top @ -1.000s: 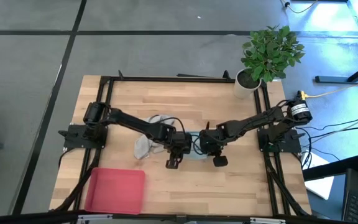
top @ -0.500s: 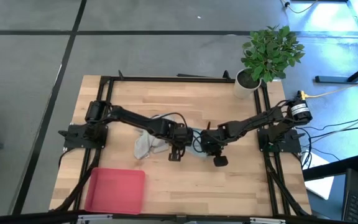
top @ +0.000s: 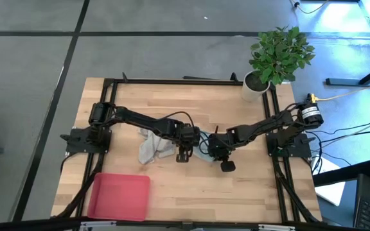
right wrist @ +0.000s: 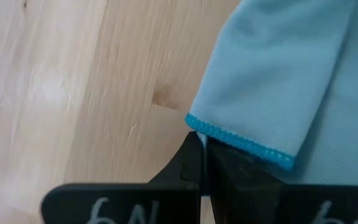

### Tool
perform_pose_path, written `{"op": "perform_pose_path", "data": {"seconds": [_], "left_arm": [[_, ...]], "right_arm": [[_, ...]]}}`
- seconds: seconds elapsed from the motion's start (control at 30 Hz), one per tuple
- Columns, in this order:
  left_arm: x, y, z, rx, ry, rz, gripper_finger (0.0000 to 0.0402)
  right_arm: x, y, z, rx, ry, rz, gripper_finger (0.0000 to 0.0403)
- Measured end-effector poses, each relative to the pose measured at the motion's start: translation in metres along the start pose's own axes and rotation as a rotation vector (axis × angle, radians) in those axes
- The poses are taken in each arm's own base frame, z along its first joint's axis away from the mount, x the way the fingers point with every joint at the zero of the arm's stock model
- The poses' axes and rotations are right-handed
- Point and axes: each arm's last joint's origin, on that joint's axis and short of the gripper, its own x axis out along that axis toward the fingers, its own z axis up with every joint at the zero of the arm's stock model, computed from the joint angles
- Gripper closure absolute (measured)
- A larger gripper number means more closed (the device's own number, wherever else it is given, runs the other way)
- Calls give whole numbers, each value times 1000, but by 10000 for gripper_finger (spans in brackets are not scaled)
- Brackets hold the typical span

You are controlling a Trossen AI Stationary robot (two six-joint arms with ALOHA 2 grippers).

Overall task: Roll microfiber towels into tight, uniform cylinder then place into a basket
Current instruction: Roll the blue towel

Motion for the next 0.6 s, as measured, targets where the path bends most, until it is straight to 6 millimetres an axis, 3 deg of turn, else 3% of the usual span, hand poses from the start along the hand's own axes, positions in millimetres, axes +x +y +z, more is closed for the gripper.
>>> {"op": "perform_pose_path", "data": {"seconds": [0.27,0.6], "left_arm": [[12,3,2,21,-27,76,401],[12,8,7,59,-69,143,401]], "right_arm": [[0,0,0,-10,-6,-5,395],[1,0,0,-8,-6,-3,395]]}}
